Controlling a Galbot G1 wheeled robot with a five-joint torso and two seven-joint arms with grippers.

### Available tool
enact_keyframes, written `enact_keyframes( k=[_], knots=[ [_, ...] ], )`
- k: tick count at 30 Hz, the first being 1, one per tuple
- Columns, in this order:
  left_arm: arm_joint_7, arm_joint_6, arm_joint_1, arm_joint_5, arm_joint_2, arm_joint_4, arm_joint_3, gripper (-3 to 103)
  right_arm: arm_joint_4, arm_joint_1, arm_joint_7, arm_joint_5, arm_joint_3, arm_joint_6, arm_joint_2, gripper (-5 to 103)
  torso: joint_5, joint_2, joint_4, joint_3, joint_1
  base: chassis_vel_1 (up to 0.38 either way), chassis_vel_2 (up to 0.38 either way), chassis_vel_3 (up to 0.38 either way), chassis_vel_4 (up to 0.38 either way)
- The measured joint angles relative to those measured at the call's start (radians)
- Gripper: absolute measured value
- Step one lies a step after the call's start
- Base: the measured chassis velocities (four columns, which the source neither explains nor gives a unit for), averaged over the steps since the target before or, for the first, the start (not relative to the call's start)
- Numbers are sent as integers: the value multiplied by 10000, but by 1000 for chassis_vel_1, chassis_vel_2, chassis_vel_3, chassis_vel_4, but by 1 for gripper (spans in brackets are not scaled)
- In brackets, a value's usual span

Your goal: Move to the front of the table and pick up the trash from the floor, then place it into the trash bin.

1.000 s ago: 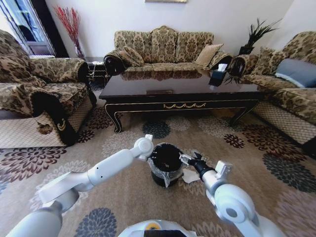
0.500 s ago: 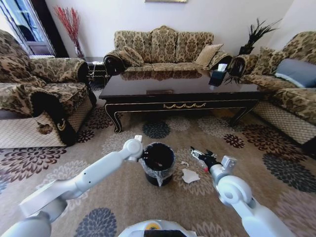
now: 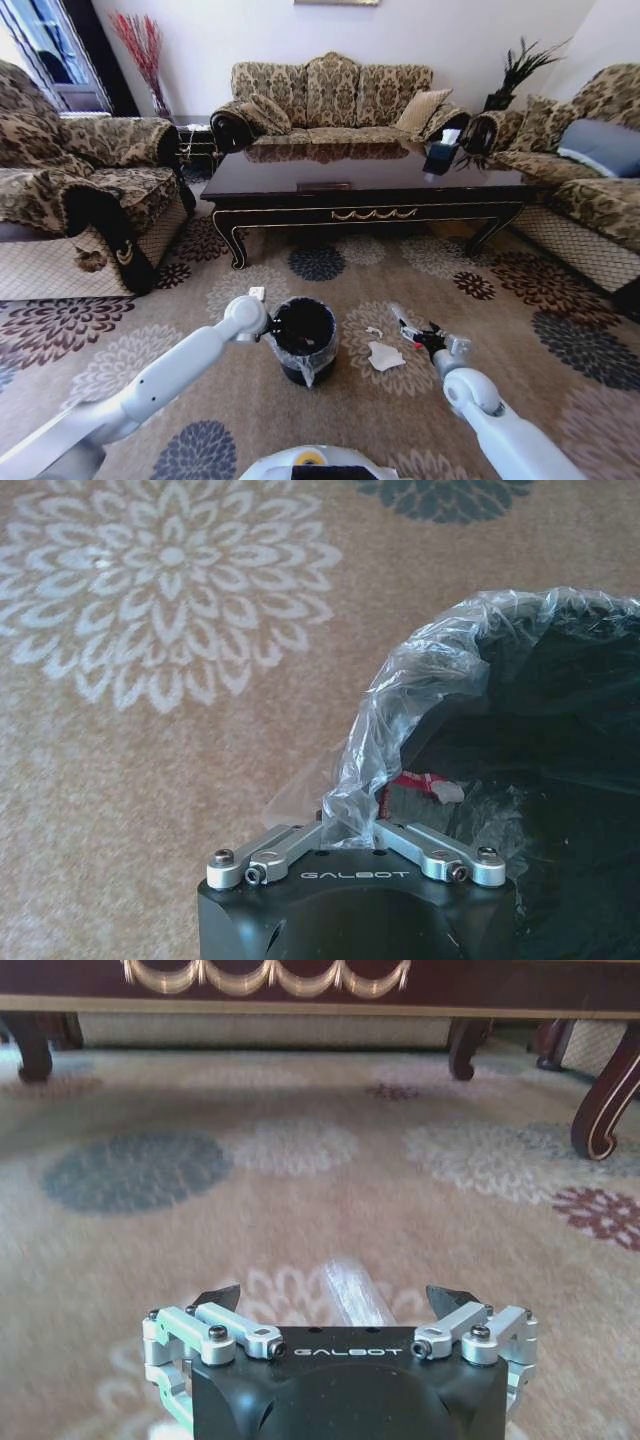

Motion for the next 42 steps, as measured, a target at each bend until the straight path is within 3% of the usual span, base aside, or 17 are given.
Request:
enact_keyframes(
  k=[6, 13, 18, 21, 26, 34, 42],
  knots=[
    [36, 1, 186, 6, 239, -209, -134, 0, -1842, 432, -925, -1120, -300, 714, 3, 100, 0, 0, -3, 0, -1, 0, 0, 0, 0],
    [46, 1, 175, -57, 382, -298, -141, 0, -3575, 1634, -1627, -1677, -917, 1401, 6, 100, 1, 0, -1, 0, 0, 0, 0, 0, 0],
    [49, 0, 174, -80, 422, -327, -76, 0, -4646, 2394, -1754, -2085, -1444, 1707, 81, 100, 2, -1, -1, 1, 0, 0, 0, 0, 0],
    [50, 0, 211, -78, 426, -275, -67, 0, -5633, 2905, -1867, -3329, -1927, 2165, 127, 100, 1, -2, -1, 0, 0, 0, 0, 0, 0],
    [41, 1, 237, -195, 451, -380, -123, 0, -6580, 3299, -1977, -4321, -2113, 2422, 198, 100, 1, -2, -2, 1, 0, 0, 0, 0, 0],
    [-5, 1, 137, -420, 695, -601, -158, 0, -7714, 3790, -2209, -4932, -2206, 2846, 359, 100, 1, -1, -2, 1, 0, 0, 0, 0, 0],
    [-48, 1, 106, -464, 793, -621, -157, 0, -8626, 4356, -2329, -4851, -2550, 2951, 644, 100, 0, -1, -1, 1, 0, 0, 0, 0, 0]
  ],
)
